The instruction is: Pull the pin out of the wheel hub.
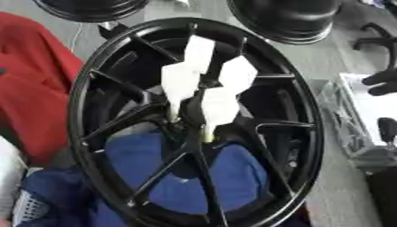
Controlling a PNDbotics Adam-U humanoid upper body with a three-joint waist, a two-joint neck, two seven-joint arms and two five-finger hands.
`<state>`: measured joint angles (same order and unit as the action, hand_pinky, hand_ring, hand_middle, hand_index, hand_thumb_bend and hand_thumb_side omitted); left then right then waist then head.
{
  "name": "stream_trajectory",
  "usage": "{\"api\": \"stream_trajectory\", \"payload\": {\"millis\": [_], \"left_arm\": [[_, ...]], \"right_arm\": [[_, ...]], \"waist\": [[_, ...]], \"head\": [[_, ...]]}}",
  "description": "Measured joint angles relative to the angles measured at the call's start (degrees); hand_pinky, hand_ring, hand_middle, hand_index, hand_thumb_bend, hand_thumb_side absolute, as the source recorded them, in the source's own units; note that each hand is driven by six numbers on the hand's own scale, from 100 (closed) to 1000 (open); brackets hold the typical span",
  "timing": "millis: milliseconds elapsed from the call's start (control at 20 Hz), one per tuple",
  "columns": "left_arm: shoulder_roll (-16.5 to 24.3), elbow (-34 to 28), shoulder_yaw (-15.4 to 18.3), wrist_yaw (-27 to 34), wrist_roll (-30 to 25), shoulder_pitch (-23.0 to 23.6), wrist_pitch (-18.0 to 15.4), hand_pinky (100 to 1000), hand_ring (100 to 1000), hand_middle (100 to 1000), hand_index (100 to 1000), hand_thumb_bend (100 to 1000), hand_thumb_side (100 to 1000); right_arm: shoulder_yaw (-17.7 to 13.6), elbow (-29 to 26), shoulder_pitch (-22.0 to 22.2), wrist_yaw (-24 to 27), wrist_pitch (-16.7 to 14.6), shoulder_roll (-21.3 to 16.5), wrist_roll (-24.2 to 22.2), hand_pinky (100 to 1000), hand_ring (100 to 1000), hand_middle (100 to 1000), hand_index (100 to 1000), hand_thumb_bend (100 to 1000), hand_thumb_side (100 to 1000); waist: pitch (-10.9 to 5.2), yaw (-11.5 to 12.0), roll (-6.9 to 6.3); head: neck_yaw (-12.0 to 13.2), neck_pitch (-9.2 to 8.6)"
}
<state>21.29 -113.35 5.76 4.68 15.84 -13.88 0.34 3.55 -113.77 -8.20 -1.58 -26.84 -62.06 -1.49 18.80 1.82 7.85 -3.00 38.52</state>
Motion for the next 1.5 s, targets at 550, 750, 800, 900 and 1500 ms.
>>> {"api": "stream_trajectory", "payload": {"millis": [550,750,800,900,1500], "left_arm": [[0.9,0.0,-0.3,0.0,-0.5,-0.4,-0.1,585,795,595,638,616,504],[0.9,0.0,-0.6,0.0,-0.7,-0.9,-0.2,586,796,595,638,617,503],[0.9,0.0,-0.6,0.0,-0.7,-1.2,-0.2,586,796,595,638,617,503],[0.9,0.0,-0.6,0.0,-0.9,-1.4,-0.2,586,796,595,638,617,503],[0.8,0.0,-0.6,0.1,-1.1,-2.3,-0.3,586,796,595,639,618,502]], "right_arm": [[0.1,-0.2,-7.4,-1.3,-2.3,-2.0,-10.5,875,874,835,838,100,378],[0.7,-0.3,-10.1,-2.0,-1.4,-1.7,-14.3,878,886,849,852,100,389],[0.9,-0.3,-10.9,-2.3,-1.0,-1.6,-15.3,878,886,850,853,100,391],[1.4,-0.3,-12.2,-2.4,-0.3,-1.1,-17.3,878,886,850,853,100,391],[0.9,-0.3,-18.5,0.6,5.5,0.9,-27.2,876,889,861,871,100,291]], "waist": [[1.00,3.6,2.17],[1.46,4.8,2.20],[1.56,5.2,2.20],[1.65,5.5,2.20],[1.81,9.3,2.17]], "head": [[-4.8,-0.71],[-7.8,-0.84],[-8.5,-0.85],[-9.4,-0.85],[-13.1,-0.28]]}}
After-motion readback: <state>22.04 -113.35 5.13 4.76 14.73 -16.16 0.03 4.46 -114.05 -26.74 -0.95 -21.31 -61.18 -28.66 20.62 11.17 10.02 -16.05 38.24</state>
